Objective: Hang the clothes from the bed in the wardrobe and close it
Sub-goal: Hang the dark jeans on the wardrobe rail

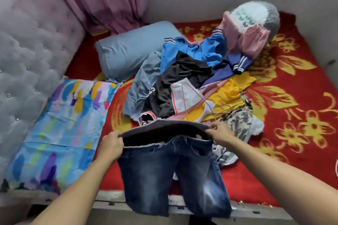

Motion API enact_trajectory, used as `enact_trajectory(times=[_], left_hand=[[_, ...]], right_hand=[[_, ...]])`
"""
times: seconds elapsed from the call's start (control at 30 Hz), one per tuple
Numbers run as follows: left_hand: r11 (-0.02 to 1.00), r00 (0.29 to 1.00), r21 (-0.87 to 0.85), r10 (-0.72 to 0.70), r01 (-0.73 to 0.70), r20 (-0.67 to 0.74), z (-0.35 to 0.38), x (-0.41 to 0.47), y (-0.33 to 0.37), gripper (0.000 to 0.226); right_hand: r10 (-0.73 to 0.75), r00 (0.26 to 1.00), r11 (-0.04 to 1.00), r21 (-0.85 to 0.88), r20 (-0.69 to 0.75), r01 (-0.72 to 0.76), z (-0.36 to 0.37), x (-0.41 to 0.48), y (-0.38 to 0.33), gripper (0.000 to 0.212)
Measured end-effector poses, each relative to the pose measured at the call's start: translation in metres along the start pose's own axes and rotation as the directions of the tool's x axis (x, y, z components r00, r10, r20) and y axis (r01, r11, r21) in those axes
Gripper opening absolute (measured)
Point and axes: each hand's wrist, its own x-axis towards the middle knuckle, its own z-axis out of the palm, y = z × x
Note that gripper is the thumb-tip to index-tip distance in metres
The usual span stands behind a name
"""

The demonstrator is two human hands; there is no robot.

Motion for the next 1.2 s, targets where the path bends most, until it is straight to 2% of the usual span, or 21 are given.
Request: enact_trajectory(times=[0.1, 0.17, 0.23, 0.3, 0.4, 0.47, 0.57, 0.63, 0.67, 0.77, 0.8, 0.87, 0.93, 0.97, 1.07, 1.13, 1.2], left_hand=[[0.996, 0.999, -0.083, -0.029, 0.027, -0.018, 0.028, 0.027, -0.001, 0.012], [0.989, 0.998, -0.137, -0.059, 0.054, -0.031, 0.052, 0.045, -0.004, 0.014], [0.979, 0.997, -0.199, -0.059, 0.049, -0.042, 0.078, 0.059, -0.005, 0.015], [0.966, 0.997, -0.254, -0.064, 0.053, -0.035, 0.103, 0.069, -0.005, 0.018], [0.954, 0.996, -0.286, -0.093, 0.086, -0.008, 0.139, 0.087, -0.012, 0.026], [0.954, 0.997, -0.289, -0.081, 0.083, 0.019, 0.161, 0.099, -0.022, 0.029], [0.961, 0.997, -0.27, -0.053, 0.066, 0.054, 0.184, 0.113, -0.034, 0.033], [0.959, 0.997, -0.276, -0.051, 0.063, 0.05, 0.192, 0.122, -0.038, 0.036], [0.959, 0.998, -0.277, -0.053, 0.062, 0.042, 0.194, 0.126, -0.037, 0.036], [0.946, 0.996, -0.312, -0.088, 0.084, 0.003, 0.194, 0.136, -0.032, 0.028], [0.94, 0.994, -0.328, -0.108, 0.098, -0.014, 0.191, 0.139, -0.029, 0.025], [0.934, 0.989, -0.338, -0.139, 0.114, -0.05, 0.181, 0.145, -0.025, 0.023], [0.938, 0.986, -0.324, -0.154, 0.123, -0.07, 0.166, 0.152, -0.023, 0.023], [0.94, 0.984, -0.32, -0.155, 0.121, -0.083, 0.157, 0.155, -0.022, 0.022], [0.938, 0.977, -0.33, -0.159, 0.105, -0.142, 0.127, 0.162, -0.016, 0.02], [0.929, 0.971, -0.357, -0.165, 0.093, -0.175, 0.11, 0.164, -0.011, 0.02], [0.918, 0.963, -0.382, -0.19, 0.106, -0.19, 0.097, 0.164, -0.007, 0.021]], right_hand=[[0.117, 0.983, 0.948, 0.281, 0.139, -0.153, 0.025, 0.041, 0.004, 0.018], [0.218, 0.955, 0.877, 0.388, 0.203, -0.283, 0.039, 0.07, 0.011, 0.023], [0.325, 0.936, 0.818, 0.456, 0.137, -0.351, 0.048, 0.106, 0.029, 0.033], [0.405, 0.913, 0.831, 0.435, -0.044, -0.347, 0.057, 0.151, 0.063, 0.043], [0.463, 0.862, 0.848, 0.384, -0.205, -0.365, 0.059, 0.194, 0.079, 0.038], [0.486, 0.843, 0.832, 0.417, -0.231, -0.365, 0.06, 0.213, 0.07, 0.043], [0.552, 0.801, 0.758, 0.54, -0.231, -0.366, 0.068, 0.236, 0.066, 0.074], [0.575, 0.762, 0.739, 0.589, -0.299, -0.326, 0.073, 0.246, 0.064, 0.082], [0.576, 0.745, 0.737, 0.608, -0.338, -0.294, 0.073, 0.249, 0.064, 0.076], [0.551, 0.711, 0.724, 0.674, -0.436, -0.147, 0.067, 0.257, 0.053, 0.029], [0.535, 0.716, 0.713, 0.694, -0.449, -0.097, 0.065, 0.256, 0.045, 0.022], [0.433, 0.752, 0.739, 0.673, -0.496, 0.019, 0.057, 0.25, 0.02, 0.03], [0.239, 0.776, 0.822, 0.547, -0.584, 0.158, 0.046, 0.24, -0.007, 0.043], [0.114, 0.763, 0.854, 0.455, -0.637, 0.252, 0.038, 0.234, -0.023, 0.049], [-0.282, 0.67, 0.837, 0.166, -0.687, 0.522, 0.016, 0.205, -0.078, 0.042], [-0.532, 0.592, 0.77, -0.056, -0.606, 0.635, 0.011, 0.184, -0.111, 0.043], [-0.699, 0.519, 0.689, -0.269, -0.491, 0.673, 0.016, 0.167, -0.132, 0.046]])
